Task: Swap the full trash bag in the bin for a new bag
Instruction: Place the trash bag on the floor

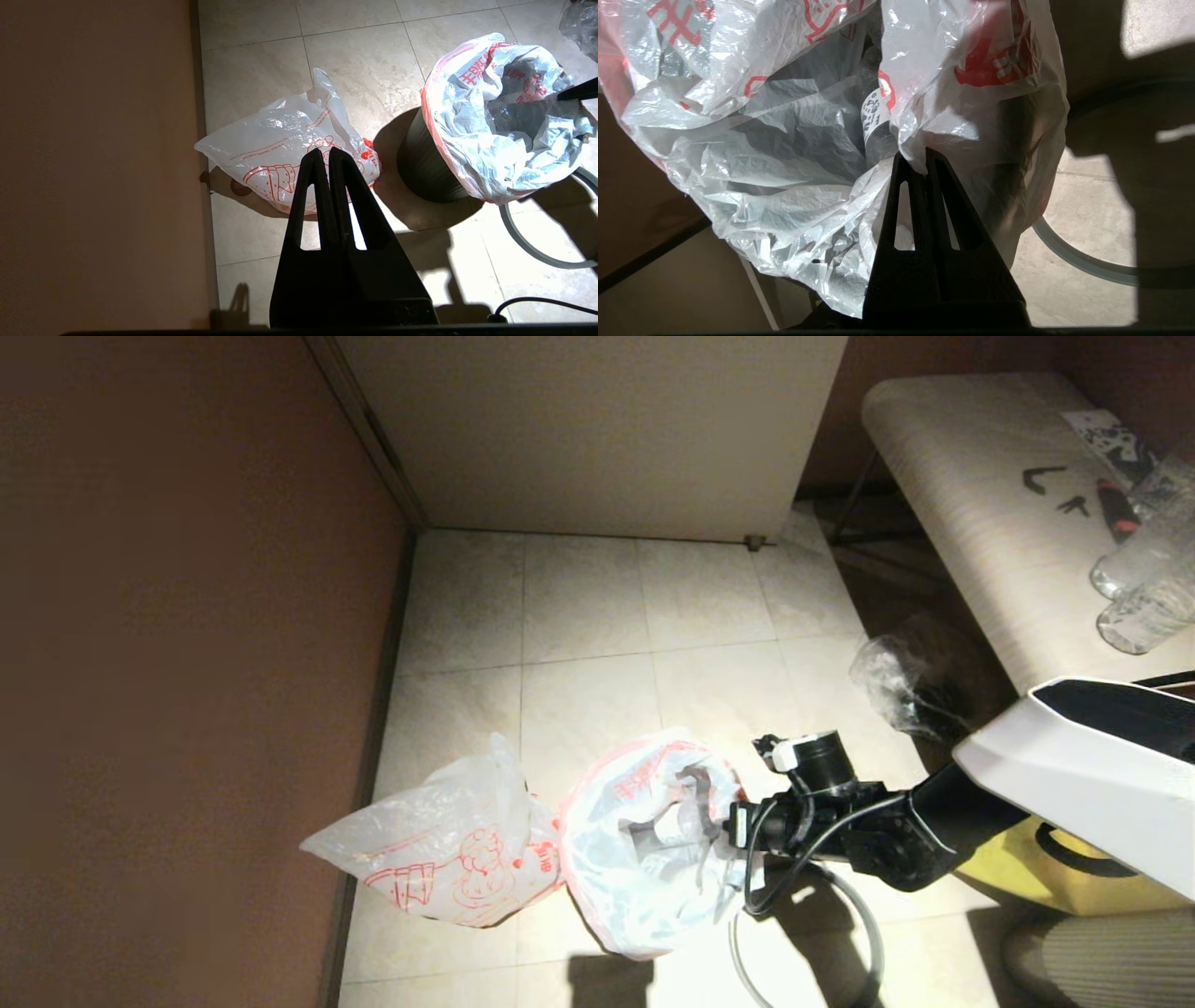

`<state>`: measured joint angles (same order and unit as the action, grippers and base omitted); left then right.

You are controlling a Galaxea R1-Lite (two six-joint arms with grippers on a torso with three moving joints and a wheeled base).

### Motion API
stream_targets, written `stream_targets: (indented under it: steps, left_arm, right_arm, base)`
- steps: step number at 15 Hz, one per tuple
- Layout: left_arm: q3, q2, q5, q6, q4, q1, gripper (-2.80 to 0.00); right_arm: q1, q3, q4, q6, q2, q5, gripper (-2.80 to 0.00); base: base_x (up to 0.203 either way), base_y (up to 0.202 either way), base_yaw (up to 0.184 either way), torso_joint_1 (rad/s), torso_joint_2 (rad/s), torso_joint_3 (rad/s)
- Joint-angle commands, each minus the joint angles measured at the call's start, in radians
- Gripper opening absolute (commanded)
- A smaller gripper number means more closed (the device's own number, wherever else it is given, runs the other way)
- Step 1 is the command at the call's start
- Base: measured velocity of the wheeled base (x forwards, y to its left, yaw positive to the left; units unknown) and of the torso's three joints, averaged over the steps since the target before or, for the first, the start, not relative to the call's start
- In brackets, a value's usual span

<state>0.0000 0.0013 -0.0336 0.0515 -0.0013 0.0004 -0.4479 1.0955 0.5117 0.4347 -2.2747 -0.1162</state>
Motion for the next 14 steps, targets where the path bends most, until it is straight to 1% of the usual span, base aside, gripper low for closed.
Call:
stream_targets:
  steps: [1, 5, 8, 14]
  left_arm:
    - [0.003, 0.000, 0.000, -0.001, 0.001, 0.000, -2.80]
    - [0.003, 0.000, 0.000, 0.001, 0.000, 0.001, -2.80]
    - [0.003, 0.000, 0.000, 0.001, 0.000, 0.001, -2.80]
    - [0.003, 0.000, 0.000, 0.001, 0.000, 0.000, -2.80]
  right_arm:
    - [0.000, 0.006, 0.004, 0.003, -0.014, 0.001, -2.80]
    - [-0.028, 0.011, 0.004, 0.009, 0.009, -0.007, -2.80]
    - [-0.048, 0.084, -0.033, 0.010, -0.014, -0.008, -2.80]
    - [-0.104, 0.276, -0.193, 0.009, -0.087, -0.006, -2.80]
  base:
    - [0.000, 0.000, 0.000, 0.000, 0.00, 0.000]
    - [0.000, 0.000, 0.000, 0.000, 0.00, 0.000]
    - [0.000, 0.000, 0.000, 0.000, 0.00, 0.000]
    - [0.000, 0.000, 0.000, 0.000, 0.00, 0.000]
